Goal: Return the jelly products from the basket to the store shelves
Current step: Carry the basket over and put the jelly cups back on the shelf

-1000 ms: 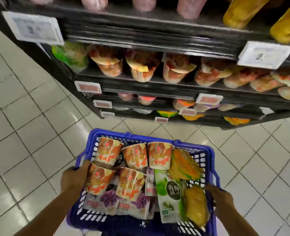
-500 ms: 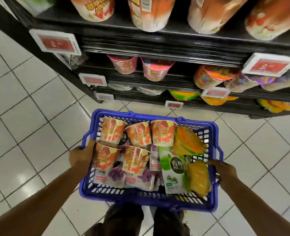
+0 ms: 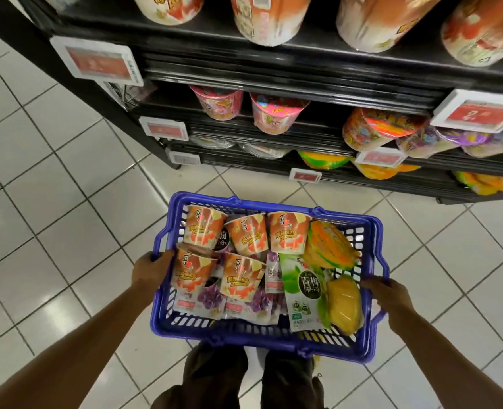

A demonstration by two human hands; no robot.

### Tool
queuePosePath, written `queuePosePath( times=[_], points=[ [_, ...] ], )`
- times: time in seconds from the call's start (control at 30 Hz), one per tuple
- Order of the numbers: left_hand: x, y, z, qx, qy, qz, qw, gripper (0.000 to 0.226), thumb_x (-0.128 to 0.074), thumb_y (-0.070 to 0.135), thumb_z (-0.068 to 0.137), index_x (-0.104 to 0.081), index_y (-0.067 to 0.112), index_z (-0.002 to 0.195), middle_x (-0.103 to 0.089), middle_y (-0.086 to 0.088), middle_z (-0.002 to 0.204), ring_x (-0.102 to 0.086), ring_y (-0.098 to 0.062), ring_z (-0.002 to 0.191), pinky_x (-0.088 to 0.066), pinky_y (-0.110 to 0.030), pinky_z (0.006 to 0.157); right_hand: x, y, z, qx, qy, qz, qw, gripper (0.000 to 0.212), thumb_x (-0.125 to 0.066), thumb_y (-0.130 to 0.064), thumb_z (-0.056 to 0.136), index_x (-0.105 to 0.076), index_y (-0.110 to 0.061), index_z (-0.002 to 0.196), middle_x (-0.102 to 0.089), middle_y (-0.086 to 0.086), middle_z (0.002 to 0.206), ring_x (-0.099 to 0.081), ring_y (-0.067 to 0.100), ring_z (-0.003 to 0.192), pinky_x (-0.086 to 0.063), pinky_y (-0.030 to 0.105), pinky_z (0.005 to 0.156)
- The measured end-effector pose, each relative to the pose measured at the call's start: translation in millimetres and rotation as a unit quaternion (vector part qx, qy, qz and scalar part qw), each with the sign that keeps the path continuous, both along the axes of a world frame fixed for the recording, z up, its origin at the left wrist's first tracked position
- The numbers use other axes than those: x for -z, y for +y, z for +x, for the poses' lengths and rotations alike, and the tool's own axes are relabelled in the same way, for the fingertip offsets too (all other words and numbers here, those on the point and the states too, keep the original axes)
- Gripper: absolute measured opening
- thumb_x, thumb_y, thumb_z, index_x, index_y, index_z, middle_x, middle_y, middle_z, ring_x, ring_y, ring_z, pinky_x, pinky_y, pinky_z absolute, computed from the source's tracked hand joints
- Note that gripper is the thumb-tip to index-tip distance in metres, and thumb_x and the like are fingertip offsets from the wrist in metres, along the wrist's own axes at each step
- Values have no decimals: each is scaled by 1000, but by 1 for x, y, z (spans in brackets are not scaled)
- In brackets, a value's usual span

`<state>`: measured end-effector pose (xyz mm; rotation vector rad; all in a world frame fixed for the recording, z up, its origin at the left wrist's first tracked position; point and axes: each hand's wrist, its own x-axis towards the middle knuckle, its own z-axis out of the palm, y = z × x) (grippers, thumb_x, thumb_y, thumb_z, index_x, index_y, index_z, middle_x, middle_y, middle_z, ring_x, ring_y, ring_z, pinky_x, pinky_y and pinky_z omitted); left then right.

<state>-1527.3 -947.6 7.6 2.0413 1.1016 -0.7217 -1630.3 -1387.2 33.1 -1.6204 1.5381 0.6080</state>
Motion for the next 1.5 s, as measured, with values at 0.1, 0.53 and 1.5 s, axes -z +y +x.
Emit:
queuePosePath(
  times=[0.1,0.53,1.5],
  points=[
    [-21,-12,-11,32,-80,79,993,43,-72,32,85,-56,6,114,-58,-5,102,-59,-25,86,-50,-37,72,-25,25,3,-113,25,-176,978,57,-79,-25,78,-54,-3,124,-60,21,111,-59,38,98,-47,46,83],
    [-24,-64,-53,181,-61,100,977,92,-81,26,70,-28,11,145,-33,-17,144,-38,-39,131,-44,-53,102,9,240,27,-41,-89,153,983,63,-81,-43,75,-55,-1,114,-68,9,100,-66,30,96,-49,34,74],
    [-476,-113,13,65,-341,-228,910,68,-92,32,55,-49,52,105,-72,7,99,-71,-3,83,-54,-17,61,-410,93,49,-11,-425,186,886,101,-80,-74,51,-52,-28,136,-61,4,133,-61,26,120,-48,54,100]
  ],
)
